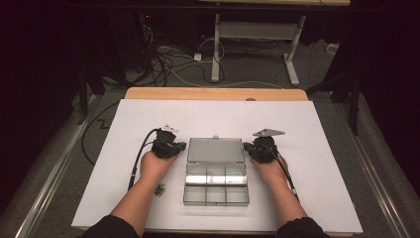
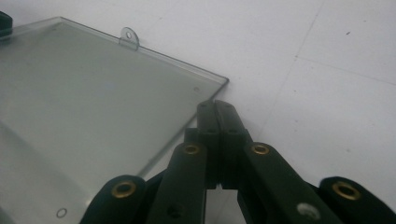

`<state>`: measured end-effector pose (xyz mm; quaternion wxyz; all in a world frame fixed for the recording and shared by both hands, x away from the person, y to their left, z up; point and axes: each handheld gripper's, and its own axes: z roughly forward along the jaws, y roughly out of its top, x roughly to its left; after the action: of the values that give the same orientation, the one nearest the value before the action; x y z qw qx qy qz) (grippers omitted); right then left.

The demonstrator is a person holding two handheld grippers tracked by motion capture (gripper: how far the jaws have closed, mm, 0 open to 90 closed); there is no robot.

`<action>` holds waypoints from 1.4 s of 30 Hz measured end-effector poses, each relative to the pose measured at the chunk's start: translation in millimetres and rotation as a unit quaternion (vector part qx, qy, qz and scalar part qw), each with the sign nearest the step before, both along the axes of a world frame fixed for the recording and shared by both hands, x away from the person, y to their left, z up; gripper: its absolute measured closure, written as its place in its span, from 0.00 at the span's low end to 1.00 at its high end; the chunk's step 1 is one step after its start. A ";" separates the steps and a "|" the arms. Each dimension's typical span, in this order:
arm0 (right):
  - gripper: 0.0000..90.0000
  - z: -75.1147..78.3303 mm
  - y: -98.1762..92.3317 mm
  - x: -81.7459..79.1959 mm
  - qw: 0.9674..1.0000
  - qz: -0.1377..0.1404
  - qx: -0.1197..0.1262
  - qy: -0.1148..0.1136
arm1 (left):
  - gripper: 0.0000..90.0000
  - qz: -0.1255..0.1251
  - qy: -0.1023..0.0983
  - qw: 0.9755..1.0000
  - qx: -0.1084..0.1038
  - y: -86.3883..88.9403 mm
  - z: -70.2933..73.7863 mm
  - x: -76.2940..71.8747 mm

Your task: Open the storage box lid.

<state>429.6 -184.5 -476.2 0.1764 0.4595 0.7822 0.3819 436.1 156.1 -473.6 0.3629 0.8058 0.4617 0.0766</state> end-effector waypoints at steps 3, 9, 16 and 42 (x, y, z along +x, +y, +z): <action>1.00 1.8 -4.9 -4.7 1.000 0.001 0.002 -0.006 | 0.97 0.000 -0.008 1.000 -0.005 4.9 2.8 -5.5; 0.99 9.1 -13.4 -26.8 0.999 0.013 0.011 -0.028 | 0.96 -0.010 -0.034 0.999 -0.018 12.5 10.1 -26.4; 0.92 15.7 -22.2 -57.2 0.998 0.032 0.019 -0.050 | 0.96 -0.024 -0.057 0.998 -0.026 28.3 12.9 -56.1; 0.20 7.2 -44.1 -101.4 0.997 0.029 0.024 -0.062 | 0.25 -0.034 -0.086 0.996 -0.018 59.3 4.7 -120.7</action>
<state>328.1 -228.6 -469.0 0.2021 0.4166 0.7731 0.4335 315.4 215.4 -468.8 0.4178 0.8049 0.4025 0.1249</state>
